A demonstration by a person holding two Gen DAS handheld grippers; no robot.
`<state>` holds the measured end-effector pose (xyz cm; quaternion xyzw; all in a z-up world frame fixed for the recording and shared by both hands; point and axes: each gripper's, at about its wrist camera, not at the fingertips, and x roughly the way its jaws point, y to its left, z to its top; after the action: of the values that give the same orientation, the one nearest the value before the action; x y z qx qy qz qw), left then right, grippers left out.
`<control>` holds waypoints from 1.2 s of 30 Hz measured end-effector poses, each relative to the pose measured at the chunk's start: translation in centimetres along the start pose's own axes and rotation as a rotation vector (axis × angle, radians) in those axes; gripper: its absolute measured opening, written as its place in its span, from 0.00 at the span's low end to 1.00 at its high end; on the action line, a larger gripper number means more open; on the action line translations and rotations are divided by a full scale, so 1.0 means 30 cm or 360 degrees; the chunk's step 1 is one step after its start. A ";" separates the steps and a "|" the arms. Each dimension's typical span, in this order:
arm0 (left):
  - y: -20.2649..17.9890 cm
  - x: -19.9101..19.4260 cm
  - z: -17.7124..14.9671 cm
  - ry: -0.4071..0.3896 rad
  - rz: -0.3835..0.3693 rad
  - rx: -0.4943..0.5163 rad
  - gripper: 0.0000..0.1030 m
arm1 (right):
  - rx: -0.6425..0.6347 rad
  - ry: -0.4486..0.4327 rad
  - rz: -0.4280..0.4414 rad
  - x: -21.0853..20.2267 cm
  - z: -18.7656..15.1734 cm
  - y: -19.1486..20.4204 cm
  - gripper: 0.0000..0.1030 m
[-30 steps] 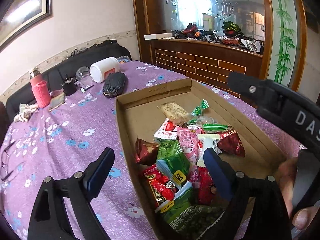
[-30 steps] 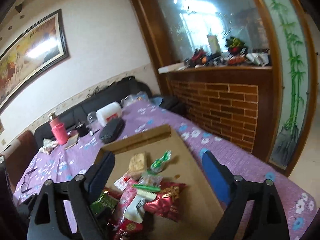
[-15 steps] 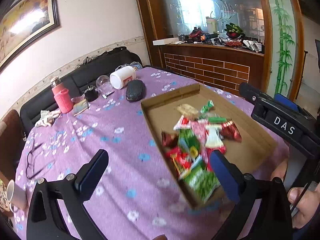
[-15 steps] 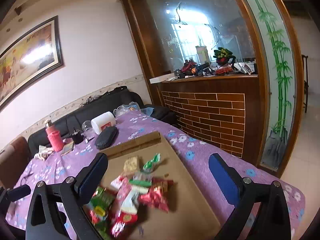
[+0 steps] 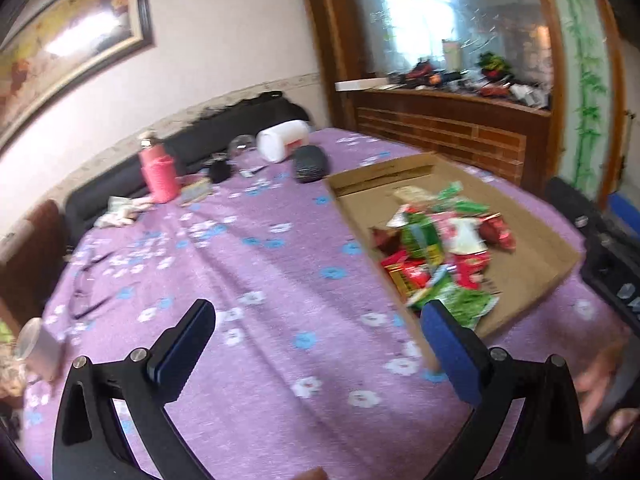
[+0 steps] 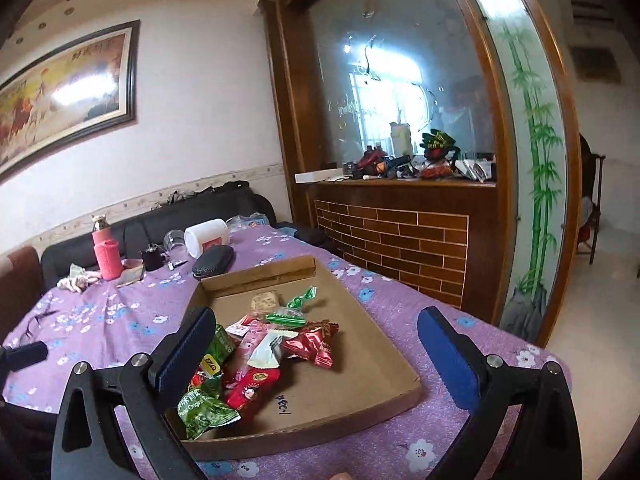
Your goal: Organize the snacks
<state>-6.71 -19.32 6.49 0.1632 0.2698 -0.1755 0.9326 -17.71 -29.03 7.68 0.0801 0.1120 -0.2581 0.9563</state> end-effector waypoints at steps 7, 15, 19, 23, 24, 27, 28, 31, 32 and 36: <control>-0.007 0.009 -0.007 -0.0019 0.0076 0.0057 0.99 | -0.0005 0.0002 -0.0002 0.002 0.001 0.004 0.99; -0.022 0.012 -0.014 -0.0018 0.0101 0.0086 0.99 | -0.0003 -0.0027 -0.0012 -0.012 -0.001 0.005 0.99; -0.018 0.014 -0.014 -0.0012 0.0102 0.0077 0.99 | -0.0008 -0.0038 -0.0017 -0.016 -0.002 0.004 0.99; -0.018 0.015 -0.014 -0.0008 0.0099 0.0076 0.99 | -0.0016 -0.0034 -0.0019 -0.013 -0.001 0.006 0.99; -0.018 0.015 -0.014 -0.0006 0.0095 0.0075 0.99 | -0.0015 -0.0030 -0.0019 -0.013 -0.001 0.006 0.99; -0.021 0.015 -0.017 -0.0007 0.0094 0.0075 0.99 | -0.0016 -0.0023 -0.0025 -0.013 -0.002 0.007 0.99; -0.021 0.015 -0.017 -0.0007 0.0097 0.0076 0.99 | -0.0017 -0.0022 -0.0025 -0.013 -0.002 0.006 0.99; -0.023 0.016 -0.017 -0.0005 0.0092 0.0074 0.99 | -0.0019 -0.0024 -0.0028 -0.015 -0.002 0.006 0.99; -0.022 0.017 -0.017 -0.0005 0.0092 0.0075 0.99 | -0.0020 -0.0024 -0.0026 -0.012 -0.001 0.006 0.99; -0.021 0.019 -0.018 0.0005 0.0087 0.0069 0.99 | -0.0019 -0.0022 -0.0025 -0.010 -0.001 0.006 0.99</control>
<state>-6.76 -19.81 5.61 0.1910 0.2629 -0.1554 0.9329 -17.88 -28.73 7.74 0.0717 0.1077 -0.2654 0.9554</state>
